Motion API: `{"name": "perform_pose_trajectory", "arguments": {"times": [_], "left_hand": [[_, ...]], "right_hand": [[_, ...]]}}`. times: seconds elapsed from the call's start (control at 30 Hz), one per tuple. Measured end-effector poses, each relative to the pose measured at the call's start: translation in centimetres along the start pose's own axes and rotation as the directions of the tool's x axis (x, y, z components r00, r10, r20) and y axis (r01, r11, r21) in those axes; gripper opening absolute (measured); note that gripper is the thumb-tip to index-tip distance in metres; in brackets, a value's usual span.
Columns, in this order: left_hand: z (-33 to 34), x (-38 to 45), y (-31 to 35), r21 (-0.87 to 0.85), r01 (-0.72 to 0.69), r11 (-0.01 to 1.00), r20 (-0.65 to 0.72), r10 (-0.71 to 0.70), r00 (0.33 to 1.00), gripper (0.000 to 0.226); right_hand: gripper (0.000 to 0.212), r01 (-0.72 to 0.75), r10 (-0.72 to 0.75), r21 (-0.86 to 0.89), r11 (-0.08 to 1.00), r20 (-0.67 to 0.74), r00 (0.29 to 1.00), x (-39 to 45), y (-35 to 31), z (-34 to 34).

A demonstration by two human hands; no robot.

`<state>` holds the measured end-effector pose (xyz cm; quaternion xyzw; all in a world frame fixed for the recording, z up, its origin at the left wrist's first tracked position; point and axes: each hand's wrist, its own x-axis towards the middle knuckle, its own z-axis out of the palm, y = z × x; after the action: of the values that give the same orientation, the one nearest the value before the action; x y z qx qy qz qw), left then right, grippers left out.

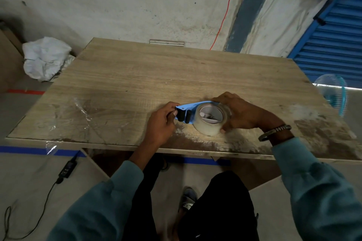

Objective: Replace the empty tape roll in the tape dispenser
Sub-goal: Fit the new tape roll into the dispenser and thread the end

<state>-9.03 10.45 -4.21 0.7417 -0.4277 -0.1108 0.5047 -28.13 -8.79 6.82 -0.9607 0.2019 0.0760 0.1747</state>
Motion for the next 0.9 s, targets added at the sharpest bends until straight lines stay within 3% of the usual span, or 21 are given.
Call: {"name": "perform_pose_trajectory", "arguments": {"times": [0.1, 0.2, 0.3, 0.4, 0.53, 0.73, 0.9], "left_hand": [[0.1, 0.0, 0.0, 0.000, 0.009, 1.000, -0.006, -0.009, 1.000, 0.025], [-0.3, -0.8, 1.0, -0.062, 0.011, 0.998, -0.028, -0.013, 1.000, 0.045], [-0.7, -2.0, 2.0, 0.075, -0.152, 0.986, -0.005, 0.152, 0.988, 0.063], [0.1, -2.4, 2.2, 0.361, -0.353, 0.863, 0.114, 0.335, 0.935, 0.053], [1.2, -2.2, 2.0, 0.583, -0.354, 0.732, 0.130, 0.346, 0.929, 0.051], [0.7, -0.4, 3.2, 0.706, -0.388, 0.592, 0.214, 0.344, 0.914, 0.042], [-0.6, 1.7, 4.1, 0.642, -0.474, 0.603, 0.358, 0.312, 0.880, 0.035]], "right_hand": [[0.116, -0.007, 0.004, 0.038, 0.999, 0.068, 0.998, 0.2, -0.5, 0.9], [0.128, -0.073, 0.071, 0.114, 0.991, 0.017, 0.997, 0.6, -1.1, 2.1], [0.125, -0.082, 0.092, 0.168, 0.982, -0.048, 0.995, 0.8, -1.0, 2.5], [0.123, -0.074, 0.083, 0.173, 0.982, -0.049, 0.995, 0.7, -0.8, 2.6], [0.123, -0.070, 0.080, 0.164, 0.984, -0.052, 0.995, 1.0, -0.7, 2.7], [0.125, -0.088, 0.096, 0.152, 0.984, -0.044, 0.994, 1.0, -0.5, 2.8], [0.125, -0.090, 0.098, 0.125, 0.988, -0.057, 0.994, 0.8, -0.7, 2.8]]}}
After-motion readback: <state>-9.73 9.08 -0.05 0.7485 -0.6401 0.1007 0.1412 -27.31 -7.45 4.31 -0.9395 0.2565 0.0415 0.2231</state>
